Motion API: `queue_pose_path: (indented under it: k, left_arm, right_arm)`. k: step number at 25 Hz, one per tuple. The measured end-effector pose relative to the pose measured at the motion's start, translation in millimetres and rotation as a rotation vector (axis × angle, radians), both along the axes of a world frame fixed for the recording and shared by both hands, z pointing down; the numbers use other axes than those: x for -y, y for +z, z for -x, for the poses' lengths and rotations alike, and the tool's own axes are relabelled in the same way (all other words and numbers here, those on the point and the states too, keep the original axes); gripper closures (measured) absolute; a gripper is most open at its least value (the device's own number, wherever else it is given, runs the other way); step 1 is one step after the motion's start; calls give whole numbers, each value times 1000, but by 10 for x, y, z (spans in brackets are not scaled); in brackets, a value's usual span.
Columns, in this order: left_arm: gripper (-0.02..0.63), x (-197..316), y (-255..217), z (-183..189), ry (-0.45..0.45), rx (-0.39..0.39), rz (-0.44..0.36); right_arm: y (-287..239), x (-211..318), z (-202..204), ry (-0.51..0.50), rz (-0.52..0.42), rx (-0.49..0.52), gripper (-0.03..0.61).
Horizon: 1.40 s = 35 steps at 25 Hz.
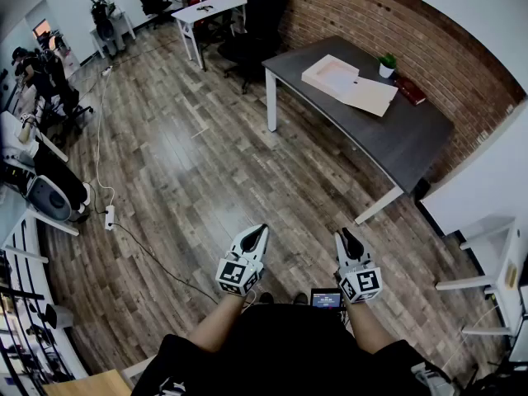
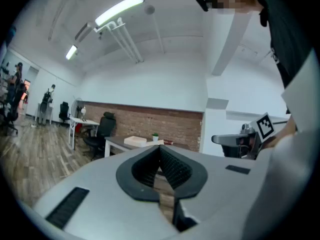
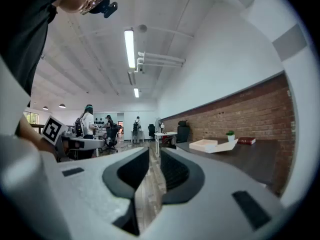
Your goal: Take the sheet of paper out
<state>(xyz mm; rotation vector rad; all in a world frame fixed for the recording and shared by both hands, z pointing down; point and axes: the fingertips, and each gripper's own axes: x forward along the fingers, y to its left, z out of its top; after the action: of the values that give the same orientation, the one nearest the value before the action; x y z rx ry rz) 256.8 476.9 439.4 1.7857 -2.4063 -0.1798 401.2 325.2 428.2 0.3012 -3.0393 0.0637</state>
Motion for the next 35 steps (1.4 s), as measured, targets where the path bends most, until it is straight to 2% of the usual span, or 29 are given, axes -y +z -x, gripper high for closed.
queue_pose_path:
  k: [3,7,15,18,23,28,35]
  left_arm:
    - [618,58,-210,96,-80,81,-13]
    - [618,138,-272,100,-130,90,-4]
    - [618,550,-228,-265,-37,74,20]
    - [618,632,-254,-357,-23,79,15]
    - [618,762,-193,-537,-1,78,27]
    - [618,889,-137,-726,-5,46,21]
    - [618,1220,-73,-978,46,27,34]
  right_arm:
    - [-124,221,126,-38,-51,28,503]
    - [-158,426,121,-37,-49,38,503]
    - [-68,729,-204,-9,-5,21,503]
    - [-88,807,-287,10,13,54,503]
    - [60,938,-490,37,26,25,503]
    - [109,1082,-707,57,55,39,503]
    - [151,1356,-890,63,80,53,503]
